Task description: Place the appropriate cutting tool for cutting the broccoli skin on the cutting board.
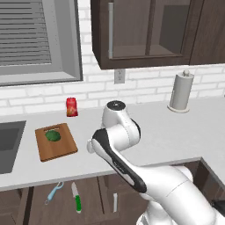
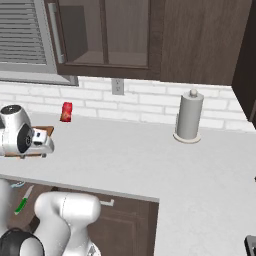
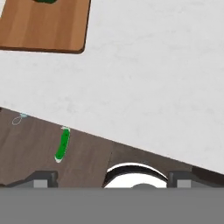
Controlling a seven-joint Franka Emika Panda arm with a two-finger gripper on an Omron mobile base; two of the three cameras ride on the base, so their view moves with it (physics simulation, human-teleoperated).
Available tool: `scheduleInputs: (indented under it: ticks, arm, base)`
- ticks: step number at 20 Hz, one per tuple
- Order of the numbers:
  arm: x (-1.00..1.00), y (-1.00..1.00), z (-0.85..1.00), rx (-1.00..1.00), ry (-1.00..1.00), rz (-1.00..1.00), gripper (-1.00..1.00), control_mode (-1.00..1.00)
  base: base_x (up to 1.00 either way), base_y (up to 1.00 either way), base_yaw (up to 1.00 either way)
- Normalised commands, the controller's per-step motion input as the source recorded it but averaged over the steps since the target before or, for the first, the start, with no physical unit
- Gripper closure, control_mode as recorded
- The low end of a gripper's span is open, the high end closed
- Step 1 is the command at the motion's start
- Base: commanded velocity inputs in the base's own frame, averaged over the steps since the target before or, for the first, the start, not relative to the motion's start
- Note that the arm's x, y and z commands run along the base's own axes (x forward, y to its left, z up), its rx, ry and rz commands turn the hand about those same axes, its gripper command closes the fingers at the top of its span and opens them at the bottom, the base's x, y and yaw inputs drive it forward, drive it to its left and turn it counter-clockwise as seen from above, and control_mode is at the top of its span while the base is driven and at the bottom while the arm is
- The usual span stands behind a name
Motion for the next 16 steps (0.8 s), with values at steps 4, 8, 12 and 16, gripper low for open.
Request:
scheduleInputs:
  ticks: [4,8,12,16]
  arm:
    - [0.18,0.89,-0.71,0.00,0.10,0.07,-1.00,-1.00]
    - [0.12,0.49,-0.61,0.00,0.09,0.04,-1.00,-1.00]
    - [0.06,0.45,-0.76,0.00,0.12,0.00,-1.00,-1.00]
    - [0.00,0.42,-0.66,0.05,0.00,0.00,-1.00,-1.00]
  base:
    - [0.00,0.00,0.00]
    - [0.00,0.00,0.00]
    - [0.00,0.00,0.00]
    - [0.00,0.00,0.00]
